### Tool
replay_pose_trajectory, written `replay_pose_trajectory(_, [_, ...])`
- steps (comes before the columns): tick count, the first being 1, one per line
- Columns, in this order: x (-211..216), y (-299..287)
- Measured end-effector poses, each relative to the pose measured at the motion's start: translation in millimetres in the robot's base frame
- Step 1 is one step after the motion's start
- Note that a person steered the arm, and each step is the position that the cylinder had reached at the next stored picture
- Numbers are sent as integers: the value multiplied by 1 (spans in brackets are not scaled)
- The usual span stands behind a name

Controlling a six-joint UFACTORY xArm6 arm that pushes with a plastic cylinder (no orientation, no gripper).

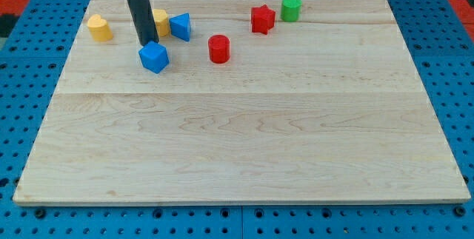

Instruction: Place the cube below the red circle

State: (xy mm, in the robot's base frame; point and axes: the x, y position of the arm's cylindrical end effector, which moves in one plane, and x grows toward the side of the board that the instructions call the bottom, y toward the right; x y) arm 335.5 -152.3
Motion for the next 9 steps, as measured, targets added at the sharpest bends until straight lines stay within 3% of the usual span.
replay_pose_trajectory(3, [42,-17])
replay_pose_trajectory(6, [60,54])
replay_pose_trajectory(9, [70,70])
